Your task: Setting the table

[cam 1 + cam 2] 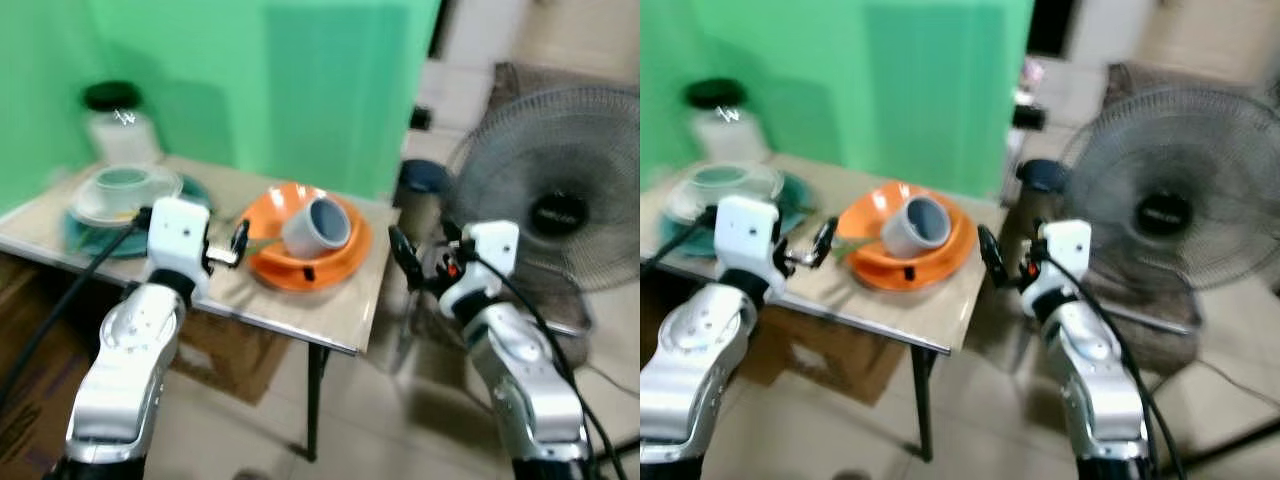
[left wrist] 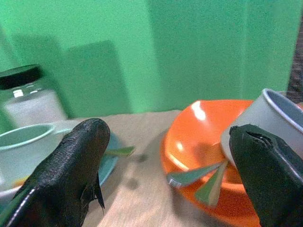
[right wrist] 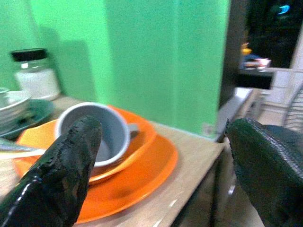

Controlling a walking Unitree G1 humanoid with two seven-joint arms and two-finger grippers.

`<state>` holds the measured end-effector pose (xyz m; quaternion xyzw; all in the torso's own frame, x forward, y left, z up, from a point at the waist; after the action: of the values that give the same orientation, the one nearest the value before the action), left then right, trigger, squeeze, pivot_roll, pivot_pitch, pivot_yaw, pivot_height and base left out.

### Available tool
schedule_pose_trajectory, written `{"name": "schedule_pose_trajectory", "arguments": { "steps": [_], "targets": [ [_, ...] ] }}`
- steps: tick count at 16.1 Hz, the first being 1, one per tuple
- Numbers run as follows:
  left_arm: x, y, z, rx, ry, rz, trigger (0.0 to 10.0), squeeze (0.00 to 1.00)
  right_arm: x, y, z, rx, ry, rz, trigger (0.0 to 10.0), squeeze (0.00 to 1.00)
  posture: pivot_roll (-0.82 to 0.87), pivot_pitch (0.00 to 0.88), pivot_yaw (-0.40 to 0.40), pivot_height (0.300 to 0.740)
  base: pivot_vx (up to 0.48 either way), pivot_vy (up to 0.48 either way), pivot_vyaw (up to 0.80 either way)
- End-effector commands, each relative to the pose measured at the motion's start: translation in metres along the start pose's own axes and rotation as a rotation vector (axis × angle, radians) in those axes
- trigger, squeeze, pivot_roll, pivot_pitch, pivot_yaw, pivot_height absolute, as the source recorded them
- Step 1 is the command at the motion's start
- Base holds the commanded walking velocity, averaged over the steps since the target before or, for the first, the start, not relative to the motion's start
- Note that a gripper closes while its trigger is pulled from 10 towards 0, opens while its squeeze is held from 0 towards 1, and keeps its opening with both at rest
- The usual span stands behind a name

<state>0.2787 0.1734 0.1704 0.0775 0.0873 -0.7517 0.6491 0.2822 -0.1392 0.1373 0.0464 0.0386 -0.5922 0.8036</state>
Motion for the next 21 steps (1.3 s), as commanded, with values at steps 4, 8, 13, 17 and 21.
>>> {"name": "schedule_pose_trajectory", "arguments": {
  "steps": [4,8,13,17,21],
  "targets": [
    [-0.001,0.003,0.003,0.001,0.008,0.016,10.0,0.29,0.003,0.005,-0.001,-0.022,0.011,-0.016,10.0,0.00,0.11,0.000,-0.029,0.740,0.000,0.120,0.00],
    [0.008,-0.004,-0.008,-0.073,-0.007,-0.084,10.0,0.00,0.005,0.010,-0.003,-0.068,0.056,-0.043,10.0,0.24,0.11,0.000,-0.042,0.740,0.000,0.000,0.00],
    [0.026,-0.004,-0.004,-0.042,0.055,-0.284,10.0,0.00,0.014,0.031,0.004,-0.088,0.018,-0.015,10.0,1.00,0.11,0.000,-0.044,0.740,0.000,0.000,0.00],
    [0.035,-0.006,-0.002,-0.028,0.067,-0.412,10.0,0.00,0.011,0.045,0.000,-0.131,-0.014,0.058,10.0,1.00,0.10,0.000,-0.041,0.740,0.000,0.000,0.00],
    [0.034,-0.021,-0.008,-0.068,0.059,-0.555,10.0,1.00,-0.006,0.075,0.010,-0.114,-0.071,0.156,10.0,1.00,0.11,0.000,-0.043,0.740,0.000,0.000,0.00]
  ]
}}
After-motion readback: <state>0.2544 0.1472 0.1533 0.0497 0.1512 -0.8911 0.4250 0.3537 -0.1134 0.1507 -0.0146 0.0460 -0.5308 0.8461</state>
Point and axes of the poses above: a point about 5 cm out from each wrist's last joint towards the gripper, its own y axis pointing out of the wrist towards the gripper, its own z axis along the axis of the wrist's last joint, x = y × z, the point moved 1 cm from there along y, pointing out of the wrist towards the gripper
